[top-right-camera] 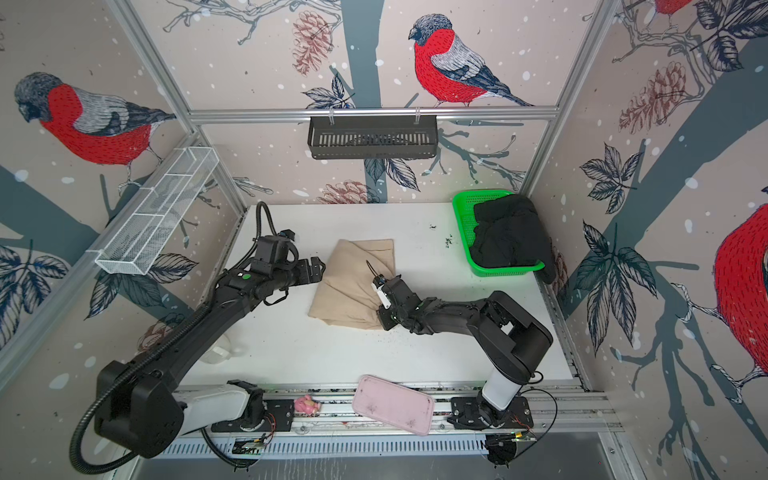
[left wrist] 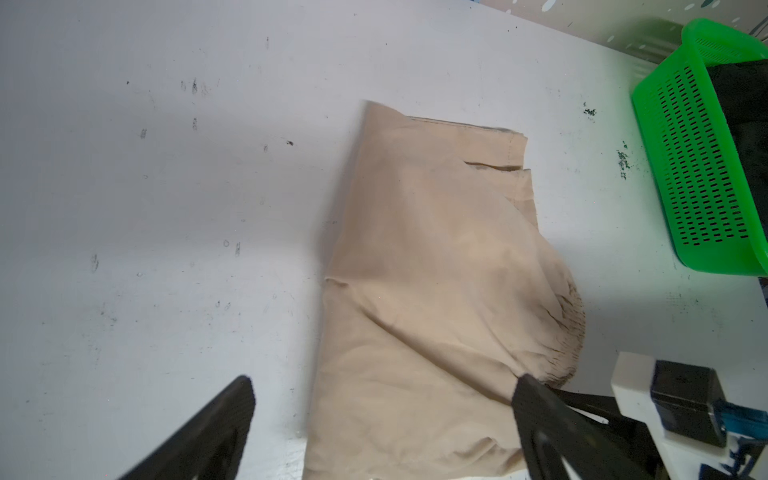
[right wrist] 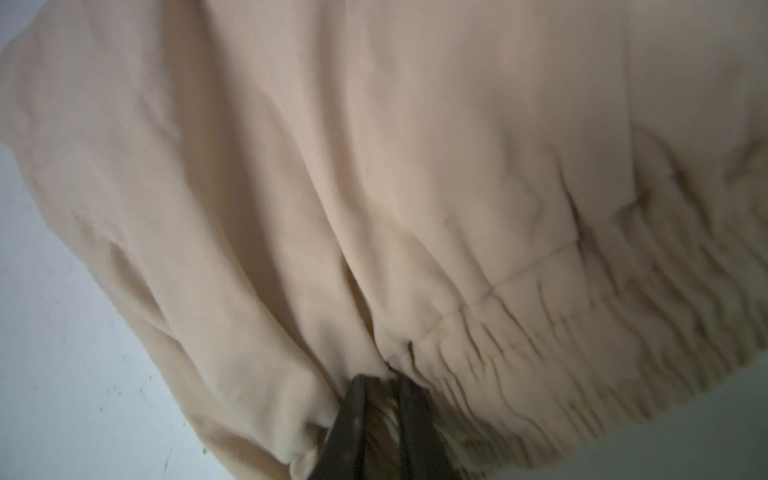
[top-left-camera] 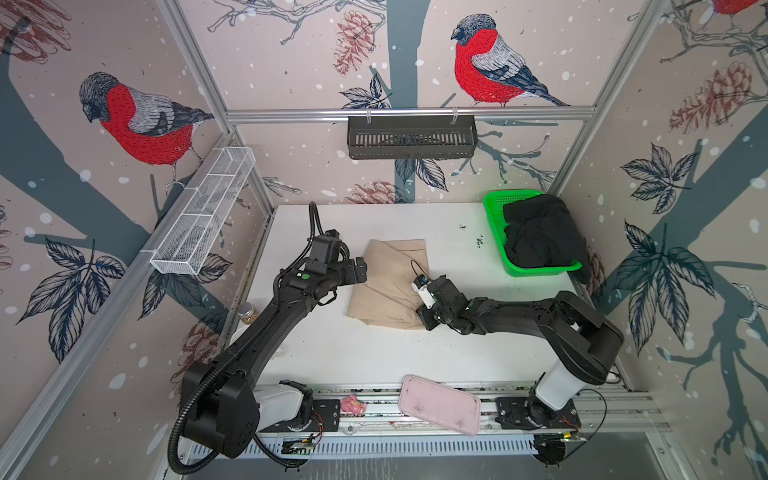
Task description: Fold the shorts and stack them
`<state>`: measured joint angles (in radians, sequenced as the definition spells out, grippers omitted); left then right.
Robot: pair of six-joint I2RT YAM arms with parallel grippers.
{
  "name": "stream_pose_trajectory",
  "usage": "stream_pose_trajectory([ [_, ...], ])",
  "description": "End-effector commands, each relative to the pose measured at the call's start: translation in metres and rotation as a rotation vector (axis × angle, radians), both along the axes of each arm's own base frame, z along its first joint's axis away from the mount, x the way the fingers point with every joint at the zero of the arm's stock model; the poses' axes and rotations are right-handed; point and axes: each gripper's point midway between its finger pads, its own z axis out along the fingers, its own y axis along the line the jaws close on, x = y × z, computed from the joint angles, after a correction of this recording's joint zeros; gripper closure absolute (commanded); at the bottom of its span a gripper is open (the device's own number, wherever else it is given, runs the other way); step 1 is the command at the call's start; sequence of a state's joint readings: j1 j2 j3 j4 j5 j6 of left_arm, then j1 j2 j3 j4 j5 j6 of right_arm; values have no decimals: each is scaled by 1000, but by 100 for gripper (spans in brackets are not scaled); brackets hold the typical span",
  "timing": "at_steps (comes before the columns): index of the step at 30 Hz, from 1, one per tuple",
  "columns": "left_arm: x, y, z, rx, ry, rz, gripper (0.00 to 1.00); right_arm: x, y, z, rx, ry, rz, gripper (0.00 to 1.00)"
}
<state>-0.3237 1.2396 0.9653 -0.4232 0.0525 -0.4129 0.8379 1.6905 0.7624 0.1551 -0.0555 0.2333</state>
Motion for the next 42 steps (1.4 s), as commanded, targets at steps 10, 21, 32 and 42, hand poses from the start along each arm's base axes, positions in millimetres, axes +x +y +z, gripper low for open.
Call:
stream_pose_trajectory([
  [10,9,13,49,56,-105,-23,3,19,-4,86,-47,-90,-31,28],
  [21,2,29,59,42,-117,-31,3,-4,-19,23,-157,61,-65,17],
  [32,4,56,51,61,-105,22,3,0,47,-11,-122,96,-31,31],
  [42,6,85,47,59,-99,121,3,85,173,-9,73,-16,39,27],
])
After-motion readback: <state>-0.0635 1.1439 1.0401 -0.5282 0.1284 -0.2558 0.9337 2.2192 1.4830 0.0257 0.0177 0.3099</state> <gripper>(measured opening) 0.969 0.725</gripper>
